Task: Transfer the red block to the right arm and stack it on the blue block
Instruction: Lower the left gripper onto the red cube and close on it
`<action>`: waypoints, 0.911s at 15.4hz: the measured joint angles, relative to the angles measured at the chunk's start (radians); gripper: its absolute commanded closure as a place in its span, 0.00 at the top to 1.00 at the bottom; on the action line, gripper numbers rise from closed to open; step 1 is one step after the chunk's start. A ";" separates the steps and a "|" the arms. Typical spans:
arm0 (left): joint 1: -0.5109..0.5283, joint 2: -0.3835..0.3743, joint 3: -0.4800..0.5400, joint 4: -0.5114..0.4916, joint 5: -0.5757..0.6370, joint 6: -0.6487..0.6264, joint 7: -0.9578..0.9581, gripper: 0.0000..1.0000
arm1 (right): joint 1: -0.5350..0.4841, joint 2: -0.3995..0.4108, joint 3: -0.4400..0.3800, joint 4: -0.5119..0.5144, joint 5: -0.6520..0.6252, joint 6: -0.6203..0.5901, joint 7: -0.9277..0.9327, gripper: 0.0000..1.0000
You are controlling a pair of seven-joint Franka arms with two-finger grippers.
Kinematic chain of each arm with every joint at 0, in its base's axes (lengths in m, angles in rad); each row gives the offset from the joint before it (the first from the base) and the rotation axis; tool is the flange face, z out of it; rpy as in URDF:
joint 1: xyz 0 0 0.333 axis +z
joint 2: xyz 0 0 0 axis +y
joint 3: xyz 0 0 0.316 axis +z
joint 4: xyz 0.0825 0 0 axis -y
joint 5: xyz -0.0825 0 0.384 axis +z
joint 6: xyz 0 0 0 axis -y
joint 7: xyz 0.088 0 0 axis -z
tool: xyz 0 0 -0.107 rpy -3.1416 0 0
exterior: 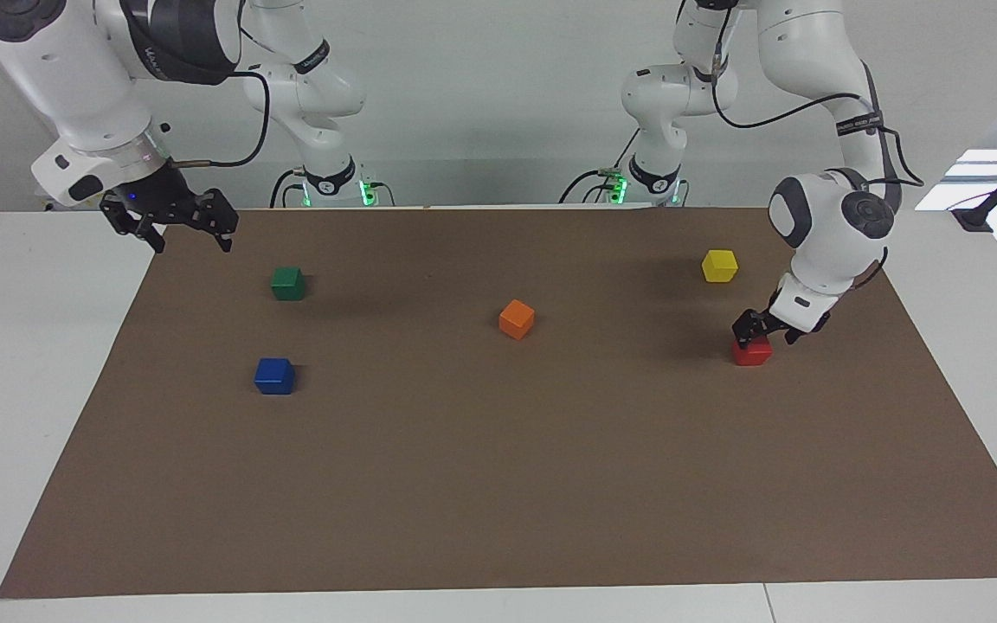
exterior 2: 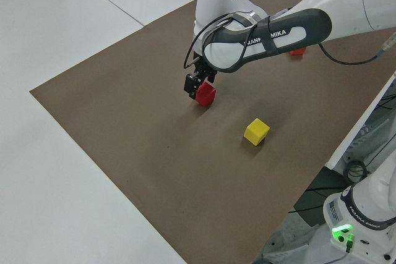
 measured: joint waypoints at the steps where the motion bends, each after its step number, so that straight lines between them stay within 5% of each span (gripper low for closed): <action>1: -0.003 0.013 -0.001 0.000 0.000 0.009 -0.001 1.00 | 0.000 0.000 0.000 -0.001 0.001 0.000 0.000 1.00; 5: -0.013 0.037 -0.002 0.000 0.000 0.025 -0.008 1.00 | -0.001 -0.002 0.000 -0.006 0.014 0.000 0.000 1.00; 6: -0.013 0.039 -0.002 0.000 0.000 0.025 -0.008 0.90 | -0.001 -0.003 0.000 -0.007 0.014 0.000 0.000 1.00; 9: -0.013 0.041 -0.002 0.000 0.000 0.025 -0.009 0.15 | -0.001 -0.004 -0.001 -0.008 0.015 0.000 0.000 1.00; 10: -0.013 0.041 -0.001 0.000 -0.001 0.023 -0.011 0.00 | -0.001 -0.004 -0.001 -0.008 0.016 0.000 0.000 1.00; 14: -0.007 0.040 0.008 0.052 -0.024 -0.094 -0.035 0.00 | -0.001 -0.004 -0.001 -0.008 0.045 0.000 0.010 1.00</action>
